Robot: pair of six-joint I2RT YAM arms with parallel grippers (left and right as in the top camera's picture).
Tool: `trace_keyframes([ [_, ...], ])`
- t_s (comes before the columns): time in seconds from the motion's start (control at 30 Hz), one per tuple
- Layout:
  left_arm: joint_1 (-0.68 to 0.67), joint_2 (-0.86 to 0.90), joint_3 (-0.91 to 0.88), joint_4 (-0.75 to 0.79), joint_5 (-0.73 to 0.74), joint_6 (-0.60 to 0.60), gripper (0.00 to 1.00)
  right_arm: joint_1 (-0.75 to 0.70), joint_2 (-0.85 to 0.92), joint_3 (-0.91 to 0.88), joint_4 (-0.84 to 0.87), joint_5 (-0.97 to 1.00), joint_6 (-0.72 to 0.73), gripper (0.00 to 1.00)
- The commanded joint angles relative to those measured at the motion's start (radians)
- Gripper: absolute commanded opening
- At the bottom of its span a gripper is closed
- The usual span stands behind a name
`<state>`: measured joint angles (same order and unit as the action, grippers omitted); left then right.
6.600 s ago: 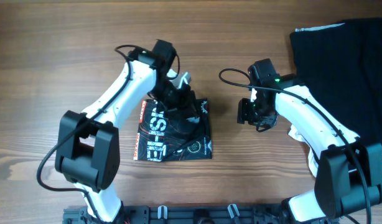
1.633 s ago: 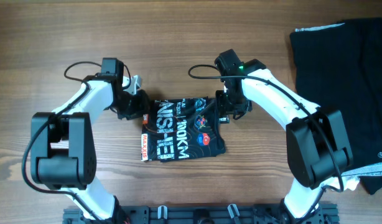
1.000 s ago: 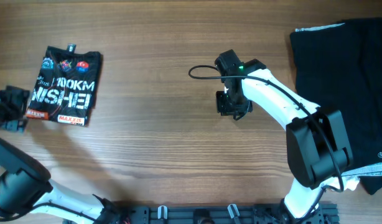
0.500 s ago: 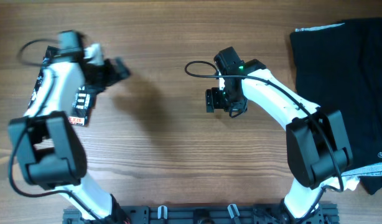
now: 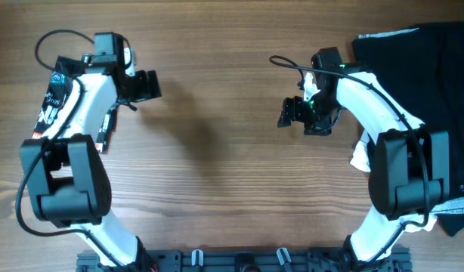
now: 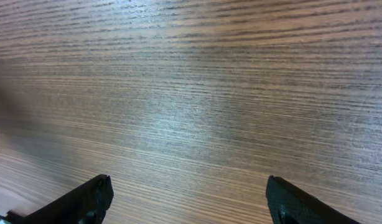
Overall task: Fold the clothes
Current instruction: 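Grasp the folded jersey with the left gripper and carry it to the upper left, then release the jersey at the upper left and withdraw the left gripper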
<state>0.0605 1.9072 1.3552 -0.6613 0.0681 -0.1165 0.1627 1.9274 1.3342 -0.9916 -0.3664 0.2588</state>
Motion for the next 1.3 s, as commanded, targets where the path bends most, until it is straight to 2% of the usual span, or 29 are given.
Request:
trace_keyframes([
  [0.0, 0.055, 0.098, 0.004, 0.024, -0.013, 0.012, 0.96, 0.004, 0.010, 0.012, -0.017, -0.020, -0.013, 0.84],
  [0.2, 0.154, 0.222, 0.004, 0.086, -0.006, 0.005, 0.96, 0.004, 0.010, 0.012, -0.030, -0.016, 0.006, 0.84],
  [0.3, 0.214, 0.223, 0.004, 0.109, -0.005, 0.003, 0.96, 0.004, 0.010, 0.012, -0.031, -0.016, 0.006, 0.85],
  [0.47, 0.312, 0.223, 0.004, 0.129, 0.089, -0.003, 0.95, 0.004, 0.010, 0.012, -0.031, -0.016, 0.006, 0.85],
  [0.6, 0.315, 0.223, 0.004, 0.138, 0.119, -0.001, 0.95, 0.004, 0.010, 0.012, -0.030, -0.016, 0.006, 0.85],
  [0.73, 0.259, 0.223, 0.004, 0.125, 0.167, 0.011, 0.97, 0.004, 0.010, 0.012, -0.018, -0.016, 0.006, 0.85],
  [0.83, 0.137, 0.223, 0.004, 0.107, 0.167, 0.058, 1.00, 0.004, 0.010, 0.012, -0.008, -0.016, 0.006, 0.85],
  [1.07, -0.135, 0.223, 0.004, 0.004, 0.094, 0.064, 1.00, 0.004, 0.014, -0.003, 0.016, -0.014, 0.002, 0.88],
  [1.13, -0.172, 0.223, 0.004, -0.071, 0.097, 0.039, 1.00, 0.004, 0.014, -0.031, 0.010, 0.007, 0.004, 0.88],
  [1.17, -0.188, 0.223, 0.004, -0.189, 0.099, -0.039, 1.00, 0.004, 0.014, -0.053, -0.012, 0.007, 0.003, 0.88],
  [1.27, -0.188, 0.223, 0.003, -0.407, 0.140, -0.125, 1.00, 0.004, 0.014, -0.086, -0.054, 0.006, 0.003, 0.88],
])
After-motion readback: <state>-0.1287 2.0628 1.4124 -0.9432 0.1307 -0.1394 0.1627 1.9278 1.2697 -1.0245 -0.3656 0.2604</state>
